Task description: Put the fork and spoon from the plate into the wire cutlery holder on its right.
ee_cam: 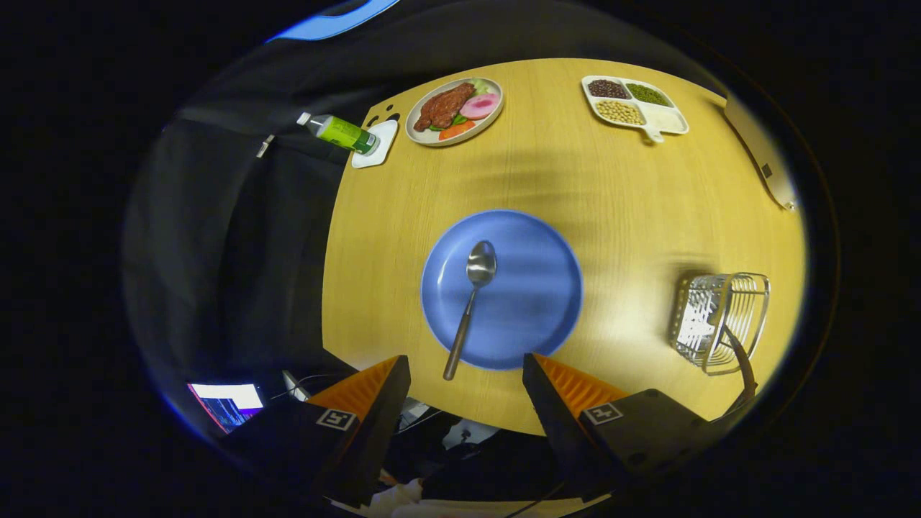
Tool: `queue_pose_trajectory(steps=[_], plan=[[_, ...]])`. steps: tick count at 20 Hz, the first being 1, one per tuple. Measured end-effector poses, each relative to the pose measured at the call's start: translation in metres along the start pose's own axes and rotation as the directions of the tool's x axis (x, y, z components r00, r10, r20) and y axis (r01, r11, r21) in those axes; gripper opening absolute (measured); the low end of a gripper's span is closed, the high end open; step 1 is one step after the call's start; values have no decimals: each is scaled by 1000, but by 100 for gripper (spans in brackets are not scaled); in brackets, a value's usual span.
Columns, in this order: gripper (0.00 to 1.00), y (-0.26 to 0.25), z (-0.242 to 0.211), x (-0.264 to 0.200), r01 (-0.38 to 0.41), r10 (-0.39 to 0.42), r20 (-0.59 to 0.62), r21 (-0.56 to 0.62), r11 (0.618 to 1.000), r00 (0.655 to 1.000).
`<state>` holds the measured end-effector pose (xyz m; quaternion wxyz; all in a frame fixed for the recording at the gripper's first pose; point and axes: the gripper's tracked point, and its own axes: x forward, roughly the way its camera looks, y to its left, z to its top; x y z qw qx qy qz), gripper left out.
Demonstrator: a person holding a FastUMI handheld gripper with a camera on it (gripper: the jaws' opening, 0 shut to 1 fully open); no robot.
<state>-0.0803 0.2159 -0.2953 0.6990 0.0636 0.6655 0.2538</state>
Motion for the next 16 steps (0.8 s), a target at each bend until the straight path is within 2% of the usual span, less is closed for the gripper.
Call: queue_pose_trajectory(steps=[6,14,16], plan=[[98,0,4,69,101,-101,-20,-31,994,995],[97,-7,1,107,208,-209,-22,-57,977,978],[89,-7,0,113,229,-231,-14,-56,972,973]])
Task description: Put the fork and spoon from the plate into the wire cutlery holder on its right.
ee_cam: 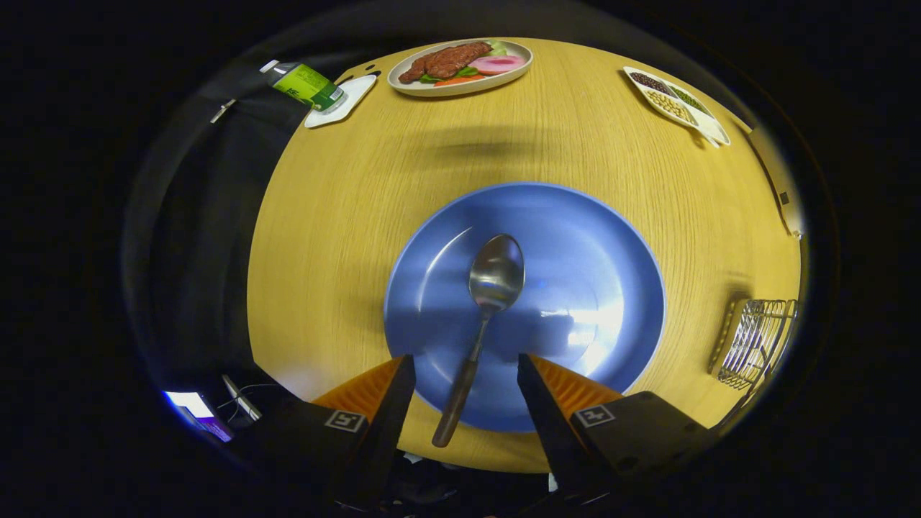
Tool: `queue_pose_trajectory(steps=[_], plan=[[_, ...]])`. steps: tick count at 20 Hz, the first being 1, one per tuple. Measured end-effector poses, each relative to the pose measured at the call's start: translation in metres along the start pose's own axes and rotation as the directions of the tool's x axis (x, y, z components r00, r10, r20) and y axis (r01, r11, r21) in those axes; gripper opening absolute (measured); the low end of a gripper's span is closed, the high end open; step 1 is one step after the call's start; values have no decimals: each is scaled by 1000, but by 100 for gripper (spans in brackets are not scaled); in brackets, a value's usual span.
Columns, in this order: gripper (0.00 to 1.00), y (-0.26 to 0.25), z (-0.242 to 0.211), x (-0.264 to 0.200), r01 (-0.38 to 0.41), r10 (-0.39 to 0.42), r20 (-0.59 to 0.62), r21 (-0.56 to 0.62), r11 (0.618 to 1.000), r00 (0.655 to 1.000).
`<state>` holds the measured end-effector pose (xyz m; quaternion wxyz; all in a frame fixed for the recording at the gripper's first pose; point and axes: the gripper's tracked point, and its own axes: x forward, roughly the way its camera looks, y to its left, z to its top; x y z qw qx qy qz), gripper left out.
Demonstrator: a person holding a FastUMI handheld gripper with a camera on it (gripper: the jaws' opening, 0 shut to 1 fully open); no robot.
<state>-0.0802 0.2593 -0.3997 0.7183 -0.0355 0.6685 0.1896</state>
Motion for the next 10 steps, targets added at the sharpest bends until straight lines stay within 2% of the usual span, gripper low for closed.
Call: queue_pose_trajectory(steps=[3,5,8,9,10], plan=[[61,6,-6,7,10,-10,-7,-3,1000,1000],[62,6,-11,10,21,-21,-20,-10,1000,1000],[41,2,-19,14,41,-41,-57,-3,999,998],[41,-1,-23,15,43,-44,-60,-7,999,997],[33,-6,-23,19,65,-65,-54,-14,998,996]])
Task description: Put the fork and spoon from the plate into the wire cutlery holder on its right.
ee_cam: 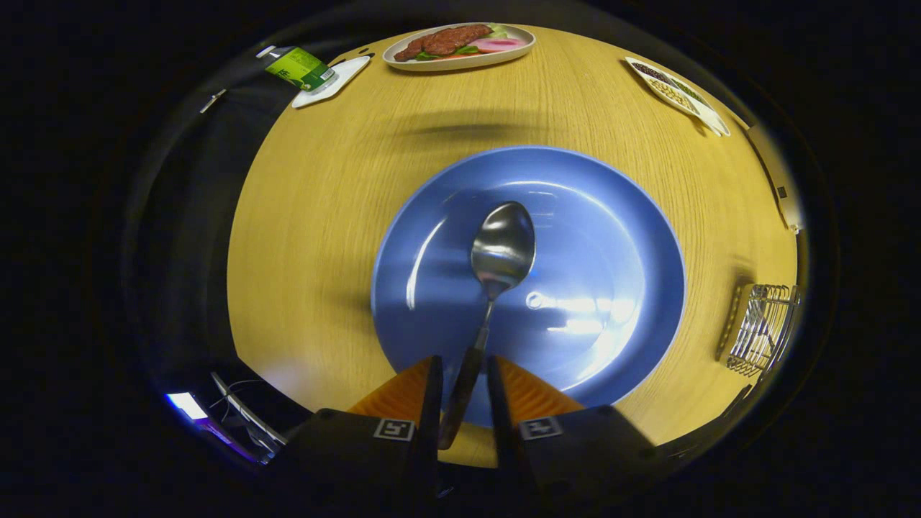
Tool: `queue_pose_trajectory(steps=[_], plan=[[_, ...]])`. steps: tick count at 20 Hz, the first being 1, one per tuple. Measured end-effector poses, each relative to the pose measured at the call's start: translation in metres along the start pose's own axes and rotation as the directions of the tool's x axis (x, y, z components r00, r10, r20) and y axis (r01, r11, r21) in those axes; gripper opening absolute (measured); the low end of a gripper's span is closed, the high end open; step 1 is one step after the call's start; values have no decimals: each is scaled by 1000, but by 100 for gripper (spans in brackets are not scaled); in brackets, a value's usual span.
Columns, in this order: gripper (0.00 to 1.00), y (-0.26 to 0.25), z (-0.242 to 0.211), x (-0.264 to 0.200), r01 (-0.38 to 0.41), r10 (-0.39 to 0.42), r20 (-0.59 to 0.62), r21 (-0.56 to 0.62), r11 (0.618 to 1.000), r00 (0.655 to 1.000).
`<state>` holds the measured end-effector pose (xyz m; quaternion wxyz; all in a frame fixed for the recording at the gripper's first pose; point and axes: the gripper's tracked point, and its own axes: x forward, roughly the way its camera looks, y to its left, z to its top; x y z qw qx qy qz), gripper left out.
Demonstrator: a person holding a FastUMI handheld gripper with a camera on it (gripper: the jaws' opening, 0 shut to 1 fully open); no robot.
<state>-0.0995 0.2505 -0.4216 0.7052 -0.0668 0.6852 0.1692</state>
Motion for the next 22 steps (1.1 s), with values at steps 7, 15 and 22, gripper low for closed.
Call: queue_pose_trajectory(steps=[7,15,22], plan=[[8,-13,-12,-10,-22,19,-41,-77,997,999],[8,-37,-20,-57,-76,75,-18,-112,991,997],[8,-73,-21,-124,-116,120,41,-104,988,992]])
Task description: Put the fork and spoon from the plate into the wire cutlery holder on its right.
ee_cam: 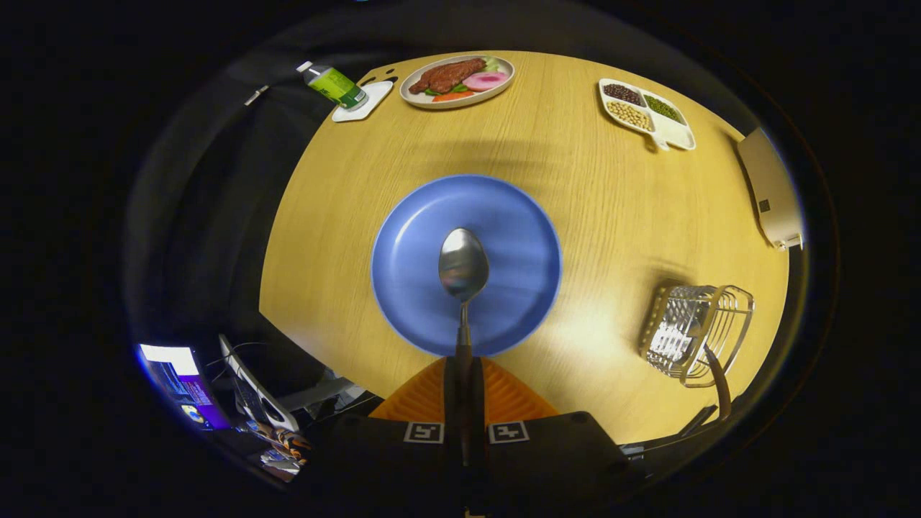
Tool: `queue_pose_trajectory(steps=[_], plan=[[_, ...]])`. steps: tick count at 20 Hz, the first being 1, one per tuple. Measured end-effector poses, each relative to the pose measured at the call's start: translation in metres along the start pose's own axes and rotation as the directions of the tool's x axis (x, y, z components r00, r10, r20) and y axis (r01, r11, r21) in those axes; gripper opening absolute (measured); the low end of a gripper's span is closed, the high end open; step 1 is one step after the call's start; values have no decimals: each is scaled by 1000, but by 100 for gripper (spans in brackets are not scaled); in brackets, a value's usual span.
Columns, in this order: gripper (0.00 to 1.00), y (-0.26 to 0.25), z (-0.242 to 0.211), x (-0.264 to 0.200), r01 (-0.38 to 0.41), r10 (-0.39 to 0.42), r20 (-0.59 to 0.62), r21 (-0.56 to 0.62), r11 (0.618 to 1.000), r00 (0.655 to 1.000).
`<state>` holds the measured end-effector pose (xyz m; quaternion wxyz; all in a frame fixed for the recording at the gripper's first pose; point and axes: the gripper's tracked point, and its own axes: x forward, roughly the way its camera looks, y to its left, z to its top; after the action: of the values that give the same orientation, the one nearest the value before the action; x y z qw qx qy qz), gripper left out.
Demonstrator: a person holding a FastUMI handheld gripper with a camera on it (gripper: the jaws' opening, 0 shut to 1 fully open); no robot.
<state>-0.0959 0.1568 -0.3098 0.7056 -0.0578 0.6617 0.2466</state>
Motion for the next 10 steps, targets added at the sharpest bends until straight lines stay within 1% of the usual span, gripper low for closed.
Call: queue_pose_trajectory(steps=[6,10], plan=[[8,-58,-14,-75,27,-26,8,-16,1000,1000],[8,-111,-29,-107,100,-100,-19,-17,995,995]])
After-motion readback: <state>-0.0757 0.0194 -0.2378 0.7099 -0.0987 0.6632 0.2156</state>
